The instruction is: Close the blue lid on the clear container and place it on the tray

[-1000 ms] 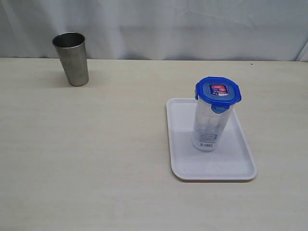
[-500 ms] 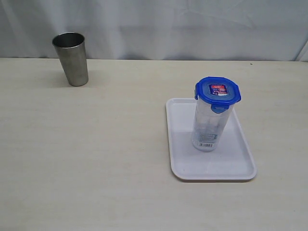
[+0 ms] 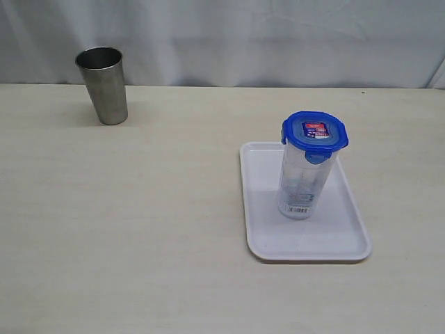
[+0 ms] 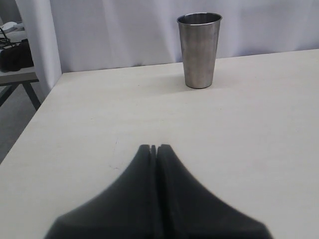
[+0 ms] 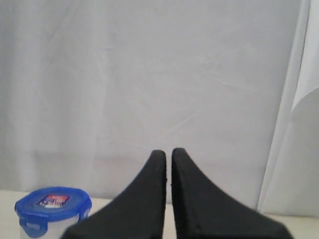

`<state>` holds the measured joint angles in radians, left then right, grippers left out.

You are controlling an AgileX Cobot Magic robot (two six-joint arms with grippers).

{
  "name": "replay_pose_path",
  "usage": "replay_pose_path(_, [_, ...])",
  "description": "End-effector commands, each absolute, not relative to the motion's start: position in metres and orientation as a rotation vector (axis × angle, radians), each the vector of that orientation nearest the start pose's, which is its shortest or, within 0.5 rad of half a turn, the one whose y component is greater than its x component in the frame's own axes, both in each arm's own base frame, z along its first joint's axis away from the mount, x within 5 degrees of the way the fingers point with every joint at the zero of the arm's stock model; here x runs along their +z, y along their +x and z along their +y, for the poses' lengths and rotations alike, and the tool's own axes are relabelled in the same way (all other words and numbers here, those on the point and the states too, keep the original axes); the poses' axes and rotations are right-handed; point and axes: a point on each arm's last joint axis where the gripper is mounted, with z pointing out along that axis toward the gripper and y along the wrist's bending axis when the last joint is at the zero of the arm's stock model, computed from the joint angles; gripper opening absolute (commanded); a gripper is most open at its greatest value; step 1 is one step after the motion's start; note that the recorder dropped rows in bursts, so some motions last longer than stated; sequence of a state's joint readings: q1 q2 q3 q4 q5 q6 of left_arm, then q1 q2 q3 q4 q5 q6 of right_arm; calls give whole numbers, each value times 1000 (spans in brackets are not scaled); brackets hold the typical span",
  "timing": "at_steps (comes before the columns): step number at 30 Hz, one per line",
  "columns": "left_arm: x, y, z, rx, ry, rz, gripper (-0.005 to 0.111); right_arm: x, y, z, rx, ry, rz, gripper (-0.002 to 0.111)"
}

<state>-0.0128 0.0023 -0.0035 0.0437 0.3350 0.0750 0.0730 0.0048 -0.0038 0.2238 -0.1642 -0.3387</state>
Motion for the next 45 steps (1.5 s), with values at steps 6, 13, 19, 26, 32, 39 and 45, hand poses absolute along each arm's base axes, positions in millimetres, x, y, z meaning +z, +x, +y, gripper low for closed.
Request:
replay_pose_path(6, [184, 54, 1, 87, 107, 1804, 0, 197, 56, 5, -41, -165, 1655, 5])
replay_pose_path(13, [184, 54, 1, 87, 107, 1804, 0, 183, 54, 3, -11, -99, 1816, 5])
replay_pose_path(19, [184, 54, 1, 87, 107, 1804, 0, 182, 53, 3, -14, -104, 1822, 5])
replay_pose_path(26, [184, 54, 1, 87, 107, 1804, 0, 182, 53, 3, -70, -177, 1817, 5])
replay_pose_path(32, [184, 54, 1, 87, 107, 1804, 0, 182, 53, 3, -46, -157, 1821, 5])
replay_pose_path(39, [184, 54, 1, 87, 107, 1804, 0, 182, 53, 3, -7, -106, 1827, 5])
replay_pose_path(45, [184, 54, 1, 87, 107, 1804, 0, 182, 53, 3, -7, -106, 1827, 5])
